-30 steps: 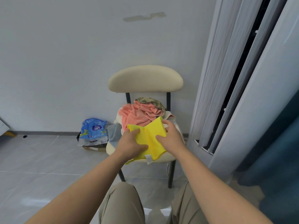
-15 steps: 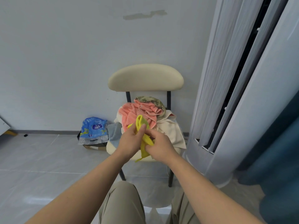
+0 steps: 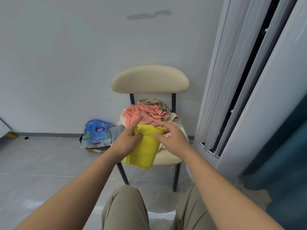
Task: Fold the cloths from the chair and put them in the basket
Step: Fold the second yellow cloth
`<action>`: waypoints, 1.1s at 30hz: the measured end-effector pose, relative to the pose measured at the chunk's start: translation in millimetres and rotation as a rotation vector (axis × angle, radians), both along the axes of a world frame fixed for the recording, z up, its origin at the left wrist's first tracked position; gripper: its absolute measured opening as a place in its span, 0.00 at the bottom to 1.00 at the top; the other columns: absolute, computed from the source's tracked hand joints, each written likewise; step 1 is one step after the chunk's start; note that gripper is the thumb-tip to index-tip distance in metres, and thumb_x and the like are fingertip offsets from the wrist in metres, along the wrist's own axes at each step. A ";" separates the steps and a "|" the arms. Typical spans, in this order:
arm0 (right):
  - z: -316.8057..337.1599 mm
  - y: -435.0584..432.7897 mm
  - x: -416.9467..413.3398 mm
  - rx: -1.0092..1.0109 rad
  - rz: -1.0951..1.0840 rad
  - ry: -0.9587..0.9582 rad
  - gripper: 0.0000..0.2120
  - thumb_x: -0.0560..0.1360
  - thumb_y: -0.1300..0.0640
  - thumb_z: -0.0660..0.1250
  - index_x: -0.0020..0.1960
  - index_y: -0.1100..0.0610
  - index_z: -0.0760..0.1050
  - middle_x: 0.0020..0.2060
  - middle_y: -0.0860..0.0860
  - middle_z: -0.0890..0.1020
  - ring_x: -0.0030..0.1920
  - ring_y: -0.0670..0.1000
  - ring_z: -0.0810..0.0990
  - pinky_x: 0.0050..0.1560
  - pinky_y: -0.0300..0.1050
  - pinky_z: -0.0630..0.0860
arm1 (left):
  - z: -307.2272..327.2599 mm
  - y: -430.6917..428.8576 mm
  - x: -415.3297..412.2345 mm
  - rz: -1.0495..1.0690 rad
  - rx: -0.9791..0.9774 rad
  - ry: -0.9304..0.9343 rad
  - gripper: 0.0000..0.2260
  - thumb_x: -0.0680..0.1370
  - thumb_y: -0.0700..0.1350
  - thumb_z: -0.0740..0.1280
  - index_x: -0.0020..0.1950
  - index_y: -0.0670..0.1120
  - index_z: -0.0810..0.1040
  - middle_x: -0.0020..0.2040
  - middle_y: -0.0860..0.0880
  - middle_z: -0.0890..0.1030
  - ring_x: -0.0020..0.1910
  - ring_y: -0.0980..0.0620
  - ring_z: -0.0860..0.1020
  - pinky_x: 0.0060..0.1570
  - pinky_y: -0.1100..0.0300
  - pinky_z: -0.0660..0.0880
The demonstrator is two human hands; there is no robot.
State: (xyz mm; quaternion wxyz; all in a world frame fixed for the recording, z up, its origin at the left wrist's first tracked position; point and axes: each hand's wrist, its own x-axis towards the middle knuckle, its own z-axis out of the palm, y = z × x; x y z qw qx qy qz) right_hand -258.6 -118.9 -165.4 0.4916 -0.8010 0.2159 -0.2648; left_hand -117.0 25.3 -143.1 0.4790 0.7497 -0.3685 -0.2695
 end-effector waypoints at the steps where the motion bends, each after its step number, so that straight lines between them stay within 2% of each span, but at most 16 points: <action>1: 0.9 -0.3 1.1 -0.004 0.033 0.002 0.15 0.73 0.56 0.75 0.57 0.42 0.80 0.57 0.44 0.79 0.54 0.41 0.76 0.51 0.34 0.71 | 2.1 1.0 -0.9 -0.029 -0.025 0.005 0.29 0.82 0.35 0.63 0.75 0.65 0.70 0.74 0.59 0.72 0.73 0.54 0.69 0.72 0.51 0.67; 3: 2.1 -0.1 0.9 0.041 0.065 0.007 0.12 0.73 0.57 0.76 0.54 0.44 0.81 0.54 0.44 0.81 0.50 0.39 0.77 0.49 0.36 0.74 | 6.9 1.9 -4.0 -0.043 -0.050 0.009 0.25 0.81 0.33 0.63 0.65 0.62 0.80 0.63 0.60 0.80 0.65 0.56 0.75 0.63 0.55 0.73; 6: 0.4 -2.6 -0.6 0.093 0.114 0.031 0.13 0.73 0.59 0.77 0.55 0.48 0.81 0.50 0.42 0.81 0.44 0.35 0.77 0.44 0.33 0.75 | 12.9 1.9 -6.9 -0.024 -0.048 0.058 0.16 0.79 0.30 0.63 0.55 0.48 0.84 0.52 0.51 0.84 0.53 0.53 0.79 0.54 0.56 0.74; 8: -2.9 -3.9 0.8 0.089 0.128 0.070 0.13 0.73 0.56 0.78 0.55 0.47 0.80 0.49 0.43 0.81 0.42 0.37 0.78 0.42 0.35 0.74 | 15.0 2.9 -6.6 -0.015 -0.048 0.122 0.12 0.79 0.32 0.65 0.55 0.45 0.84 0.52 0.47 0.84 0.51 0.51 0.80 0.54 0.55 0.75; 10: -4.7 -4.5 2.6 0.097 0.118 0.100 0.12 0.72 0.53 0.78 0.54 0.47 0.80 0.46 0.44 0.81 0.40 0.39 0.78 0.41 0.36 0.74 | 14.0 4.8 -8.3 -0.036 -0.062 0.185 0.07 0.82 0.42 0.67 0.58 0.46 0.84 0.54 0.46 0.86 0.53 0.49 0.83 0.56 0.54 0.78; 12: -6.6 -4.1 3.7 0.092 0.118 0.117 0.11 0.72 0.52 0.78 0.51 0.49 0.79 0.42 0.44 0.81 0.37 0.38 0.78 0.39 0.37 0.74 | 9.8 5.1 -10.2 -0.032 -0.045 0.110 0.10 0.82 0.51 0.67 0.57 0.48 0.84 0.52 0.46 0.86 0.51 0.50 0.83 0.54 0.53 0.79; 14: -6.8 -2.6 3.7 0.072 0.134 0.137 0.10 0.72 0.50 0.78 0.49 0.49 0.79 0.38 0.43 0.79 0.35 0.39 0.76 0.39 0.38 0.74 | 5.1 3.3 -10.2 0.020 -0.021 -0.031 0.12 0.83 0.55 0.65 0.54 0.49 0.84 0.50 0.45 0.85 0.48 0.51 0.82 0.52 0.51 0.78; 17: -4.7 -0.1 3.2 0.041 0.174 0.188 0.11 0.73 0.48 0.77 0.42 0.50 0.77 0.33 0.43 0.78 0.32 0.39 0.75 0.37 0.38 0.72 | 2.3 0.8 -9.0 0.046 -0.036 -0.115 0.13 0.84 0.55 0.63 0.52 0.48 0.84 0.48 0.44 0.84 0.45 0.52 0.79 0.50 0.50 0.77; 20: -0.1 2.5 0.3 0.028 0.265 0.235 0.11 0.74 0.47 0.77 0.41 0.51 0.77 0.34 0.45 0.78 0.33 0.41 0.77 0.37 0.37 0.73 | 0.5 -0.6 -7.8 0.077 -0.038 -0.246 0.13 0.83 0.54 0.64 0.48 0.48 0.82 0.42 0.46 0.82 0.39 0.57 0.75 0.43 0.56 0.74; 22: 2.9 2.6 -2.0 0.084 0.339 0.198 0.15 0.73 0.48 0.77 0.44 0.60 0.79 0.35 0.49 0.77 0.36 0.46 0.76 0.38 0.39 0.75 | -1.8 -0.8 -2.7 0.125 -0.033 -0.314 0.13 0.82 0.55 0.67 0.45 0.48 0.82 0.37 0.48 0.80 0.35 0.58 0.73 0.39 0.57 0.71; 24: 6.9 2.1 -4.7 0.135 0.376 0.180 0.21 0.74 0.49 0.77 0.48 0.68 0.78 0.36 0.52 0.75 0.38 0.49 0.72 0.37 0.37 0.73 | -5.2 0.1 5.6 0.156 -0.021 -0.316 0.15 0.80 0.56 0.69 0.42 0.46 0.81 0.33 0.49 0.77 0.33 0.55 0.71 0.38 0.54 0.71; 27: 11.7 3.4 -7.7 0.138 0.417 0.186 0.33 0.71 0.41 0.76 0.50 0.73 0.75 0.37 0.55 0.72 0.39 0.51 0.70 0.35 0.38 0.70 | -11.6 2.0 7.7 0.131 -0.010 -0.331 0.18 0.80 0.57 0.69 0.40 0.44 0.79 0.31 0.51 0.73 0.31 0.57 0.68 0.36 0.54 0.69; 29: 14.5 2.7 -9.2 0.130 0.412 0.227 0.33 0.70 0.39 0.76 0.50 0.70 0.78 0.37 0.55 0.74 0.39 0.50 0.71 0.36 0.42 0.70 | -13.4 2.6 3.2 0.108 -0.017 -0.370 0.18 0.81 0.56 0.68 0.39 0.43 0.76 0.31 0.52 0.71 0.30 0.58 0.67 0.36 0.56 0.67; 31: 17.3 2.3 -11.1 0.108 0.394 0.304 0.24 0.74 0.41 0.75 0.49 0.64 0.81 0.37 0.55 0.78 0.39 0.47 0.75 0.38 0.42 0.72 | -12.0 3.5 2.3 0.105 -0.037 -0.365 0.20 0.82 0.55 0.66 0.39 0.40 0.71 0.31 0.51 0.69 0.31 0.57 0.66 0.35 0.55 0.66; 33: 16.2 2.8 -13.1 0.095 0.390 0.363 0.19 0.75 0.41 0.74 0.49 0.58 0.83 0.42 0.54 0.82 0.40 0.46 0.79 0.39 0.43 0.75 | -9.4 4.7 4.8 0.084 -0.040 -0.362 0.22 0.83 0.55 0.64 0.40 0.38 0.70 0.32 0.50 0.67 0.31 0.56 0.65 0.35 0.54 0.66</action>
